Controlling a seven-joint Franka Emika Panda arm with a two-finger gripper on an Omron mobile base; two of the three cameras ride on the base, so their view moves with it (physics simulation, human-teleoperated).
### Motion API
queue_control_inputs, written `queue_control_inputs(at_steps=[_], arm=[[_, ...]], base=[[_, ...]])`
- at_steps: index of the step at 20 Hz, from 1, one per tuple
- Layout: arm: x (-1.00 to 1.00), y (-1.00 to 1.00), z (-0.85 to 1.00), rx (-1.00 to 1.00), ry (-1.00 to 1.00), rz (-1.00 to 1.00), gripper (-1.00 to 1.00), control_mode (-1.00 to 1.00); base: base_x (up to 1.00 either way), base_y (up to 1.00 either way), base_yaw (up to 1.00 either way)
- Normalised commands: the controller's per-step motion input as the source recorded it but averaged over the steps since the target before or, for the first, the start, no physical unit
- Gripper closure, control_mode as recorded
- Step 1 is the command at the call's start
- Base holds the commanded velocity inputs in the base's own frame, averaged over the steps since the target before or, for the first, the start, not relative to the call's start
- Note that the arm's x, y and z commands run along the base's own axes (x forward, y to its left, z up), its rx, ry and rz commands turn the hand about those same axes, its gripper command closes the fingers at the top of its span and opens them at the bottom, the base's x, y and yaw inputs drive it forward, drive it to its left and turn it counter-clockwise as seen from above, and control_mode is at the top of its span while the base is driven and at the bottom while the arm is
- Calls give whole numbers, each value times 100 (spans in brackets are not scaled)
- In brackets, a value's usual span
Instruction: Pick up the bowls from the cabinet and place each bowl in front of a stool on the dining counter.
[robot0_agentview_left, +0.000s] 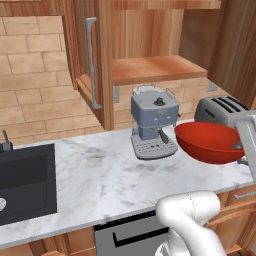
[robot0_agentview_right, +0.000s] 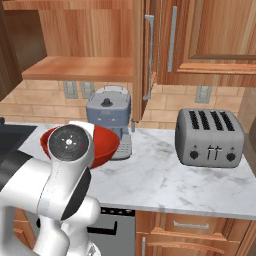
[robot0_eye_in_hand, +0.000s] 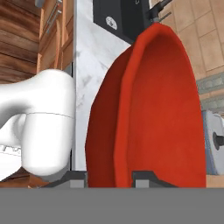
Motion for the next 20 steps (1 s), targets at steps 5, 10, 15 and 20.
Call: queue_control_inputs(at_steps=[5, 10, 15, 20], arm=[[1, 9, -12, 1, 0, 0, 100, -100], [-2, 1, -10, 0, 0, 0, 100, -100], [-2, 0, -4, 0, 0, 0, 100, 100], [0, 0, 0, 0, 0, 0, 100, 100]], base=[[0, 0, 0], [0, 0, 0], [-10, 0, 0], [-41, 10, 0]])
